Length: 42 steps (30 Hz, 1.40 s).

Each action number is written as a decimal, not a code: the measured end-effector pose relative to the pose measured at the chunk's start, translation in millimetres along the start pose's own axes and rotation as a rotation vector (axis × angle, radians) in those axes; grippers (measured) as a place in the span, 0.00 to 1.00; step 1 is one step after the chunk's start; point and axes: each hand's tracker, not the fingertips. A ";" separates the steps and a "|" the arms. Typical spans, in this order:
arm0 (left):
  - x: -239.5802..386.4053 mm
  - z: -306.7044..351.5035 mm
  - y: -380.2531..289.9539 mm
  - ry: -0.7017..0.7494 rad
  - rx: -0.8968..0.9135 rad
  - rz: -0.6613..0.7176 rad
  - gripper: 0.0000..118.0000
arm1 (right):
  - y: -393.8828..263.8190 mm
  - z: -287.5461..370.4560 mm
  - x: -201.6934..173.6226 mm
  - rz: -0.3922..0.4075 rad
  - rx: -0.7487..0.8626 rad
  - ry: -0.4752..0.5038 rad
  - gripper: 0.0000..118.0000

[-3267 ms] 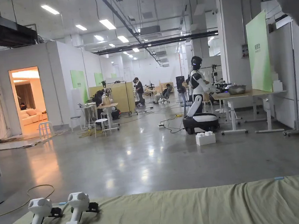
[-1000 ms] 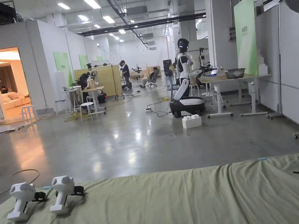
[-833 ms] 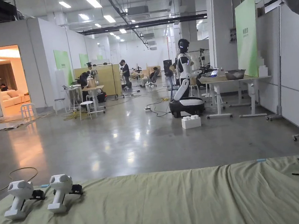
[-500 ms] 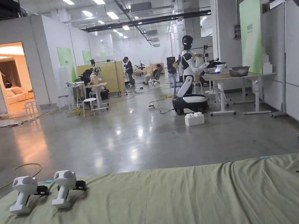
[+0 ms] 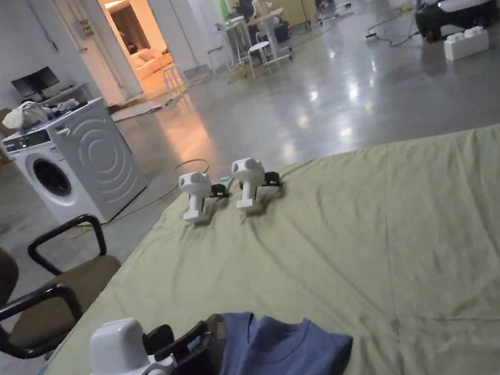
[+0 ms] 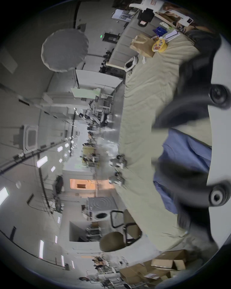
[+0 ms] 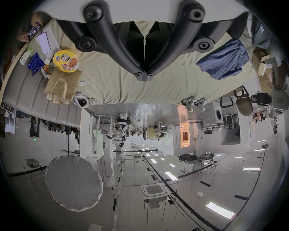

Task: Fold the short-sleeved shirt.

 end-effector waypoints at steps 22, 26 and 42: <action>-102.8 -255.0 -144.5 0.088 -0.597 0.044 0.86 | -60.8 -52.5 -5.4 -0.010 -0.348 -0.017 0.02; -95.9 -254.5 -142.9 0.104 -0.615 -0.032 0.73 | -70.0 -50.0 -5.3 -0.013 -0.382 -0.006 0.02; -35.2 -224.3 -43.6 -0.028 -0.408 0.125 0.08 | -66.5 -15.7 15.9 -0.096 -0.295 0.058 0.02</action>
